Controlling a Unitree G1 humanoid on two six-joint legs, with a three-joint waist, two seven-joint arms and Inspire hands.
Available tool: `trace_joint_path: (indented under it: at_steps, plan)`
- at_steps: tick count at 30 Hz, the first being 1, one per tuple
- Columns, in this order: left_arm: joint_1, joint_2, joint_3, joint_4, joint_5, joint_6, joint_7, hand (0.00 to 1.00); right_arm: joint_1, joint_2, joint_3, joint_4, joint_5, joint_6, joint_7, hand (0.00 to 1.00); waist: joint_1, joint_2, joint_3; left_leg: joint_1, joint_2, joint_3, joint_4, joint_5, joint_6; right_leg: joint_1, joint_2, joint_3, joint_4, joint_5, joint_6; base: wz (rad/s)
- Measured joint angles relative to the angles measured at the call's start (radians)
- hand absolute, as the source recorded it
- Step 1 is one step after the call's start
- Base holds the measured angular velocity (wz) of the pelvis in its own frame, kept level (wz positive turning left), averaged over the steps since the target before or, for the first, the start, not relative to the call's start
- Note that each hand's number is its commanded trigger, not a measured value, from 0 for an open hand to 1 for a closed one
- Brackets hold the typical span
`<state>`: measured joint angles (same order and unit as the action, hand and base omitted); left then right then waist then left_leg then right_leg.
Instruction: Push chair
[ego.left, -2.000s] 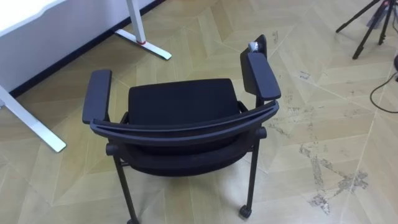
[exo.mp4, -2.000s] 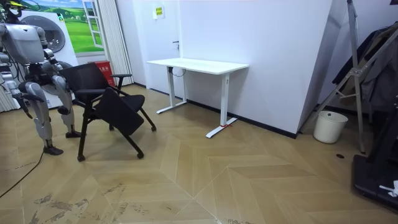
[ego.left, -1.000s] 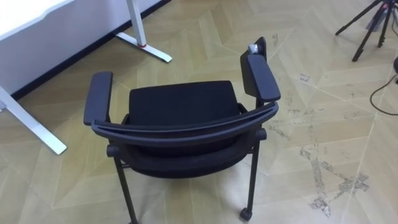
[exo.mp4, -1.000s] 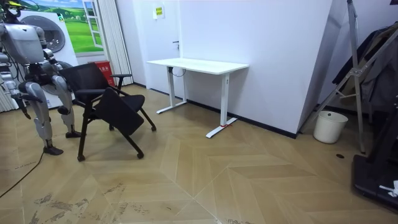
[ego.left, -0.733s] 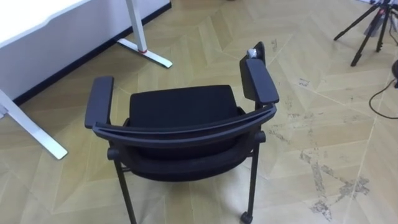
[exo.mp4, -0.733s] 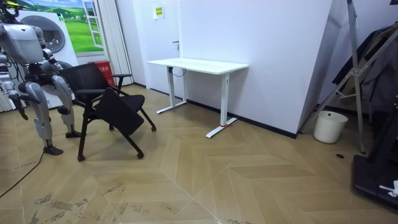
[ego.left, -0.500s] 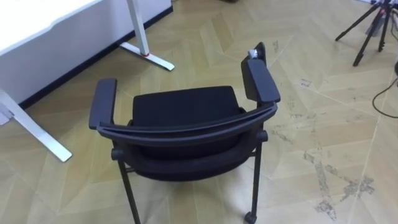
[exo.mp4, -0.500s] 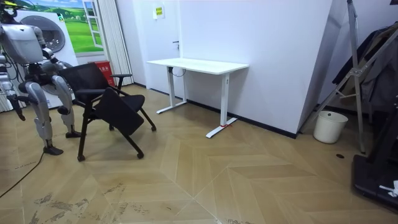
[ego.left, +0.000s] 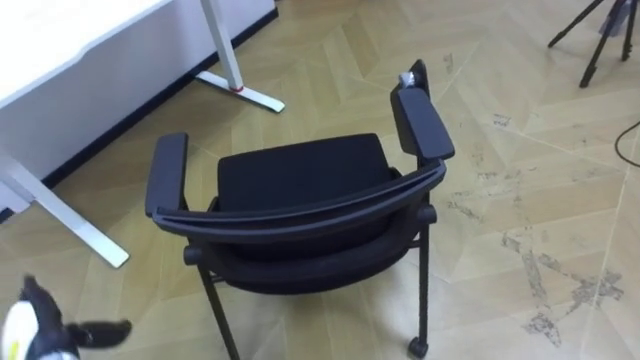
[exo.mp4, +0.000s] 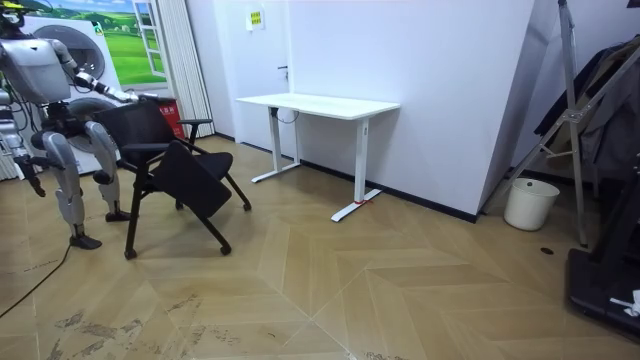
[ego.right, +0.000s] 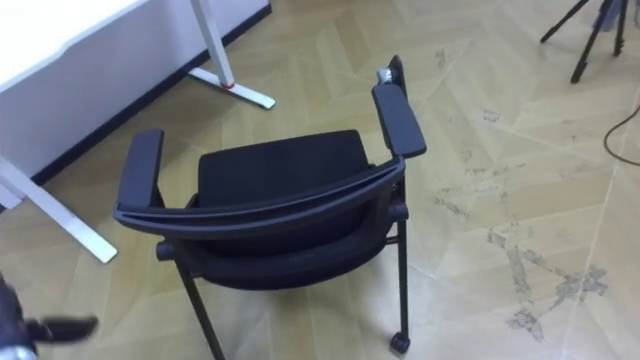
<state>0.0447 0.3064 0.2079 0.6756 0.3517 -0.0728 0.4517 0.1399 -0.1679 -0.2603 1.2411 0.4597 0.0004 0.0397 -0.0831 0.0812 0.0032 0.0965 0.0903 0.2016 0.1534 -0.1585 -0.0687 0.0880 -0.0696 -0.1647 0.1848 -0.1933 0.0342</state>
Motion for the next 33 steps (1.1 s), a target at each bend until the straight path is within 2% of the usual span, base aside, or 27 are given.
trace_joint_path:
  at_steps: [3, 6, 8, 9, 12, 17, 18, 25, 28, 33]
  plan:
    - [0.0, 0.015, -0.022, -0.103, 0.155, 0.018, -0.05, 0.0, -0.008, -0.005, -0.001, -0.007, -0.033, 0.0, 0.009, 0.0, -0.002, 0.004, -0.0013, -0.005, 0.0, 0.0, 0.0, 0.0, 0.0, -0.001, -0.001, -0.003, -0.002, 0.0, 0.001, 0.02]
    - [0.0, 0.023, -0.047, -0.178, 0.227, 0.046, -0.106, 0.0, -0.013, -0.013, 0.001, -0.007, -0.032, 0.0, 0.018, 0.0, -0.02, 0.009, -0.0025, -0.007, -0.001, -0.004, 0.0, 0.0, 0.0, 0.001, -0.001, -0.007, -0.003, 0.0, 0.0, 0.05]
    - [-0.001, 0.04, -0.091, -0.2, 0.232, 0.063, -0.139, 0.0, -0.023, -0.024, 0.002, 0.0, -0.029, 0.001, 0.017, 0.0, -0.03, 0.015, -0.0037, -0.006, -0.001, -0.008, 0.0, 0.0, 0.0, 0.003, -0.001, -0.008, -0.003, 0.0, 0.0, 0.02]
    - [0.0, 0.043, -0.121, -0.228, 0.232, 0.081, -0.167, 0.0, -0.027, -0.03, 0.003, 0.005, -0.029, 0.001, 0.015, 0.0, -0.039, 0.018, -0.0026, -0.005, -0.001, -0.011, 0.0, 0.0, 0.0, 0.003, -0.001, -0.007, -0.003, 0.0, 0.0, 0.0]
    - [0.0, 0.044, -0.175, -0.304, 0.234, 0.096, -0.231, 0.0, -0.043, -0.036, 0.001, 0.025, -0.028, 0.001, 0.004, 0.0, -0.05, 0.026, 0.0026, -0.005, -0.001, -0.012, 0.0, 0.0, 0.0, 0.003, -0.001, -0.009, -0.002, 0.0, 0.0, 0.0]
    - [0.003, 0.05, -0.187, -0.437, 0.296, 0.122, -0.333, 0.0, -0.04, -0.035, 0.001, 0.035, -0.025, 0.006, 0.004, 0.0, -0.059, 0.029, 0.0024, -0.011, -0.001, -0.016, 0.001, 0.0, 0.0, 0.001, -0.001, -0.013, -0.004, -0.001, 0.0, 0.03]
    - [0.003, 0.061, -0.195, -0.464, 0.3, 0.139, -0.362, 0.0, -0.041, -0.035, 0.001, 0.035, -0.022, 0.01, 0.006, 0.0, -0.061, 0.028, 0.0027, -0.017, -0.001, -0.019, 0.003, 0.0, 0.0, 0.0, -0.001, -0.017, -0.007, -0.001, 0.0, 0.1]
    - [0.002, 0.063, -0.219, -0.537, 0.383, 0.2, -0.556, 0.0, -0.055, -0.031, 0.006, 0.04, -0.027, 0.019, 0.029, 0.0, -0.072, 0.023, 0.0036, -0.031, -0.001, -0.028, 0.01, 0.0, 0.0, 0.0, -0.001, -0.031, -0.014, 0.0, 0.0, 0.07]
    - [0.002, 0.068, -0.255, -0.58, 0.43, 0.243, -0.655, 0.0, -0.063, -0.032, 0.013, 0.05, -0.026, 0.022, 0.029, 0.0, -0.08, 0.02, 0.0058, -0.036, -0.002, -0.037, 0.011, 0.0, 0.0, 0.0, -0.001, -0.037, -0.017, 0.0, 0.0, 0.06]
    - [-0.017, 0.106, -0.301, -0.703, 0.466, 0.287, -0.807, 0.0, -0.082, -0.032, 0.012, 0.101, 0.0, 0.023, 0.025, 0.0, -0.082, 0.019, 0.0072, -0.044, -0.002, -0.041, 0.012, 0.0, 0.0, -0.006, -0.002, -0.039, -0.018, 0.0, 0.0, 0.01]
